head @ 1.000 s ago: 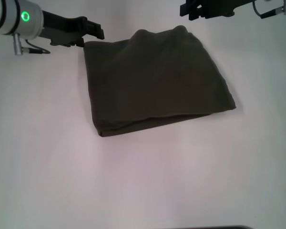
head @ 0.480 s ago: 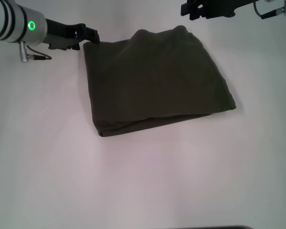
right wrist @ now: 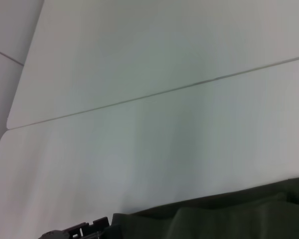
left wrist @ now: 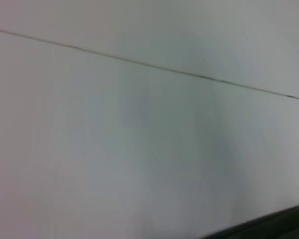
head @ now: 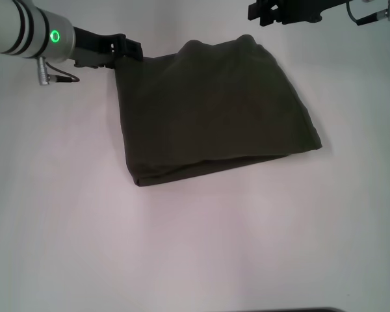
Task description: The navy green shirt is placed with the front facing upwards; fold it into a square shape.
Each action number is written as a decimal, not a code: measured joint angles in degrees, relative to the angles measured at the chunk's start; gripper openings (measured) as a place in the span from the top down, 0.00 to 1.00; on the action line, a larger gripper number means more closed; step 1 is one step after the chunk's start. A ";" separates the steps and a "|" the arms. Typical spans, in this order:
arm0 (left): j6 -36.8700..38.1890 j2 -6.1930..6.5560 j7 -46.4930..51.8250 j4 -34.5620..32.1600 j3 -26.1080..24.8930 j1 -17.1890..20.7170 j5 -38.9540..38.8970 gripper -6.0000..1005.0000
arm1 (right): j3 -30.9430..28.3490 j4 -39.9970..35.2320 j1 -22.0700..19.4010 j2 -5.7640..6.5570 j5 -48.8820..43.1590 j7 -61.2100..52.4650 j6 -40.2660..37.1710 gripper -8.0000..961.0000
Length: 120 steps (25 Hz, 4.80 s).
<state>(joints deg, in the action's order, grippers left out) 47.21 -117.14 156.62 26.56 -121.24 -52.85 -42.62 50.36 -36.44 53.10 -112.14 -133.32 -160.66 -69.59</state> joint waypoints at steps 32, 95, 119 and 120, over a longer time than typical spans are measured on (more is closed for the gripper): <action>1.63 -0.34 -0.77 -1.26 1.57 -1.79 -0.01 0.82 | -0.62 -0.03 -1.07 0.09 0.00 0.09 0.22 0.70; 5.59 -2.07 -2.67 5.19 -4.35 3.87 -0.95 0.71 | -0.86 0.12 -2.05 0.29 0.00 0.71 0.51 0.69; 56.39 -0.73 -29.89 27.09 -20.70 17.22 -18.05 0.86 | -4.99 -4.84 -13.67 -1.95 28.14 43.86 -21.81 0.69; 57.73 -0.75 -32.13 27.45 -21.51 18.05 -18.97 0.83 | -4.99 -5.41 -14.80 -2.36 29.50 46.64 -23.69 0.63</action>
<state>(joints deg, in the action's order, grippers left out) 104.94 -117.89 124.49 54.01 -142.75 -34.80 -61.59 45.37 -41.85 38.29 -114.49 -103.83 -114.02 -93.28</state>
